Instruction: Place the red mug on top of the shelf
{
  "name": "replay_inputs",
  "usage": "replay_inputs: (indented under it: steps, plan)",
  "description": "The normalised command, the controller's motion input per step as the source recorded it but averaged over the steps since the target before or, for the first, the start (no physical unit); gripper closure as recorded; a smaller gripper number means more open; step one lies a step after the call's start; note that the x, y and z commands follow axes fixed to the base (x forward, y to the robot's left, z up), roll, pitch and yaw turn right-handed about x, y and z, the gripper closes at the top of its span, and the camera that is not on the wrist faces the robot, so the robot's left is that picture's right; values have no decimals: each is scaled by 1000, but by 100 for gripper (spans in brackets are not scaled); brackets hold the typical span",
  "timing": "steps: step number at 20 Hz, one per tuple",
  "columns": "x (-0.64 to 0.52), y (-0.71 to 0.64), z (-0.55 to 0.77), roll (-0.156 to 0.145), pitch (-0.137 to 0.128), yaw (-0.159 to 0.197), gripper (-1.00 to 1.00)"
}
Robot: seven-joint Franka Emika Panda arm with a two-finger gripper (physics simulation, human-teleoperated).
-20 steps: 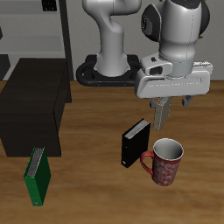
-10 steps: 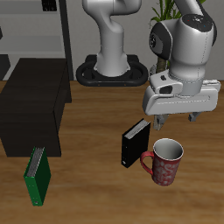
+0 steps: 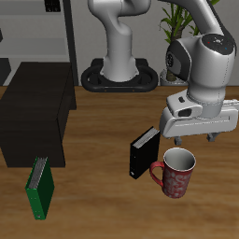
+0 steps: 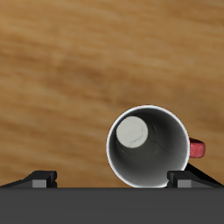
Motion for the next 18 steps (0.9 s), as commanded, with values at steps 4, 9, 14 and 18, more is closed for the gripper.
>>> replay_inputs:
  steps: [4, 9, 14, 18]
  plan:
    - [75, 84, -263, 14, 19, 5, -100]
    - [86, 86, -412, 8, 37, 25, -100]
    - [69, 78, -419, 11, 52, 2, -100]
    - [11, -16, -299, 8, 42, -24, -100]
